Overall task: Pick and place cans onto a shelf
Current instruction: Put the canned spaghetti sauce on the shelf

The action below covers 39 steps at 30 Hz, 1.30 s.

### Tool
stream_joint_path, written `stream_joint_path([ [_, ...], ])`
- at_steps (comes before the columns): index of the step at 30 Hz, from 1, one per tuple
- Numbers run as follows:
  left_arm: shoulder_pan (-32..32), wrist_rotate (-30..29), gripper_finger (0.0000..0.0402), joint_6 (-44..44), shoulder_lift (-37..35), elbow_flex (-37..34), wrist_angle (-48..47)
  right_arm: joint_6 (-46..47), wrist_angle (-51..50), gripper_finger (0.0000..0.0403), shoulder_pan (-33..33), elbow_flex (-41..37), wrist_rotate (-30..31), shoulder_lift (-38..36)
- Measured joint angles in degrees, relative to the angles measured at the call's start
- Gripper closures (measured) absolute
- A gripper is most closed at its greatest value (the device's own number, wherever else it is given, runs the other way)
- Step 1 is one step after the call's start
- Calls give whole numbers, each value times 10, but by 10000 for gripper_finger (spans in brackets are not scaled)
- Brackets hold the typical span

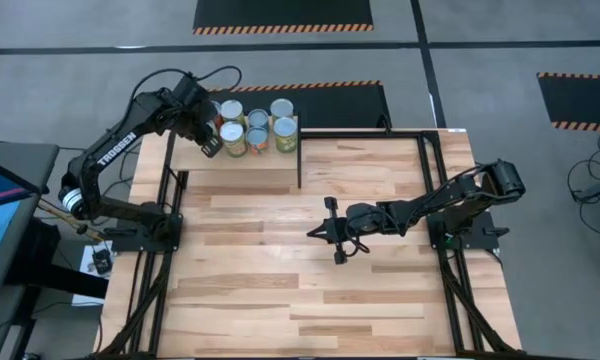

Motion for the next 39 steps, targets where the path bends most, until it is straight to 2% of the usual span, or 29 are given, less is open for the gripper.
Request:
stream_joint_path([
  [8,0,5,381,2,10,0,4,0,0,381,0,0,0,0],
  [24,-1,1,378,-5,9,0,4,0,0,380,0,0,0,0],
  [39,-3,3,306,5,7,0,4,0,0,382,0,0,0,0],
])
